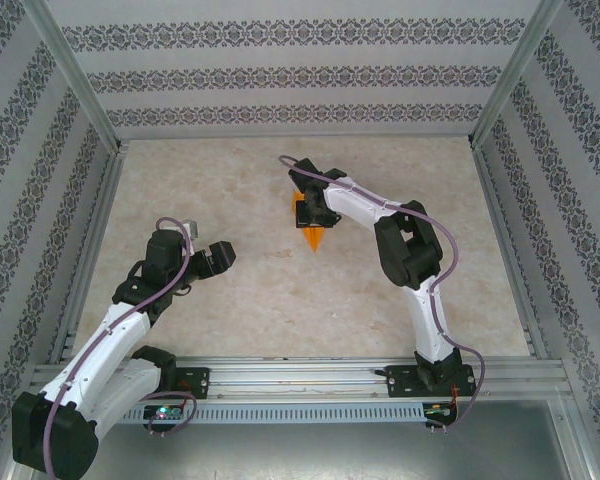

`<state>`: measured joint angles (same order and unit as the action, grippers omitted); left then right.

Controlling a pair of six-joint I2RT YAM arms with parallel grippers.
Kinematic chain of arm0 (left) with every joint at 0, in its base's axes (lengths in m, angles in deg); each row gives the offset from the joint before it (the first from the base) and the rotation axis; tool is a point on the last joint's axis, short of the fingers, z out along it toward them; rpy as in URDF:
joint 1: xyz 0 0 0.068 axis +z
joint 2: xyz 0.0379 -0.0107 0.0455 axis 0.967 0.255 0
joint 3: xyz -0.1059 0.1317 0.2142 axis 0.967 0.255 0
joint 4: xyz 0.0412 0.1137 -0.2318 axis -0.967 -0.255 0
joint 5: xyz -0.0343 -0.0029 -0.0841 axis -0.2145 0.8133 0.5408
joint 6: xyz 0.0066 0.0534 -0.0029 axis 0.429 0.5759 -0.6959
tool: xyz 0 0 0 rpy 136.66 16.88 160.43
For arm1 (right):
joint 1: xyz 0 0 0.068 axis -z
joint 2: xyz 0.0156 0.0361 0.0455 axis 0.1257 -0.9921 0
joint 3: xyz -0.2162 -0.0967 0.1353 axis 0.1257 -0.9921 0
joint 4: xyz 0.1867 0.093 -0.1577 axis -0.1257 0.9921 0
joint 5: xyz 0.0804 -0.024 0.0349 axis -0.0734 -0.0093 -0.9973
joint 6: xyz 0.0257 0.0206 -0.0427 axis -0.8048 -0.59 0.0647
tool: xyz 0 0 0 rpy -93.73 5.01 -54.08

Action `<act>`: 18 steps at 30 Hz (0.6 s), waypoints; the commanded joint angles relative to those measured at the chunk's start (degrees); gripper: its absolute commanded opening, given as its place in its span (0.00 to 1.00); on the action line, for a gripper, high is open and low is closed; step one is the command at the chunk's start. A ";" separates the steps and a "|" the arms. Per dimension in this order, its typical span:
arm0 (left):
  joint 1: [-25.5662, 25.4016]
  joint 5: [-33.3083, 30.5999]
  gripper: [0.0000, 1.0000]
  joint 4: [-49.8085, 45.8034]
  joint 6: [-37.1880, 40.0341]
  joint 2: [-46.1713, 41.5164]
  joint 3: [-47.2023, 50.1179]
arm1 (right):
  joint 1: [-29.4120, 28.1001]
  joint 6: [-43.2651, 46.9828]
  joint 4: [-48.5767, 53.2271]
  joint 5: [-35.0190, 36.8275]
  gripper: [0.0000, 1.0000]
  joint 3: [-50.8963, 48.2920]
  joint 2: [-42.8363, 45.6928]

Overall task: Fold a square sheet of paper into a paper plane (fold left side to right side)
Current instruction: Place the paper plane at the center of the table.

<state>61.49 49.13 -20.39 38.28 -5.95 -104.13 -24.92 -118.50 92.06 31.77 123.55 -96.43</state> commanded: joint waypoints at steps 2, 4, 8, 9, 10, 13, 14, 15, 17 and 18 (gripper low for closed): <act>1.05 -0.01 0.92 -1.33 1.30 -0.92 -1.58 | -0.88 -2.50 1.41 0.68 0.47 0.54 1.98; 0.99 -0.02 0.92 -1.48 1.21 -1.13 -1.49 | -1.07 -2.85 1.41 0.44 0.47 0.71 1.99; 0.97 -0.01 0.92 -1.67 1.13 -1.39 -1.48 | -1.51 -2.65 1.76 0.98 0.47 1.14 2.72; 0.95 0.00 0.92 -1.68 1.13 -1.41 -1.47 | -1.60 -2.50 1.85 1.10 0.47 1.21 3.14; 0.99 0.03 0.92 -1.68 1.12 -1.42 -1.52 | -1.65 -2.30 1.97 1.49 0.47 1.25 3.55; 0.95 0.00 0.92 -2.03 1.13 -1.44 -1.76 | -1.96 -1.65 2.95 2.83 0.48 1.36 4.92; 0.95 -0.02 0.92 -2.19 1.13 -1.53 -1.83 | -1.91 -1.40 3.07 3.13 0.48 1.28 5.54; 1.02 -0.02 0.92 -2.29 1.13 -1.60 -1.93 | -2.04 -1.00 3.16 3.53 0.49 1.04 6.42; 1.04 -0.19 0.92 -2.61 1.19 -1.95 -2.06 | -2.34 -0.12 3.30 4.93 0.52 0.19 8.61; 1.05 -0.40 0.92 -3.00 1.37 -2.25 -2.27 | -2.47 0.35 3.25 5.54 0.53 -0.33 9.83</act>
<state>61.49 49.13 -20.83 38.26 -6.85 -104.19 -26.71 -119.57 93.83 33.87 123.46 -91.73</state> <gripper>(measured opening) 0.923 0.525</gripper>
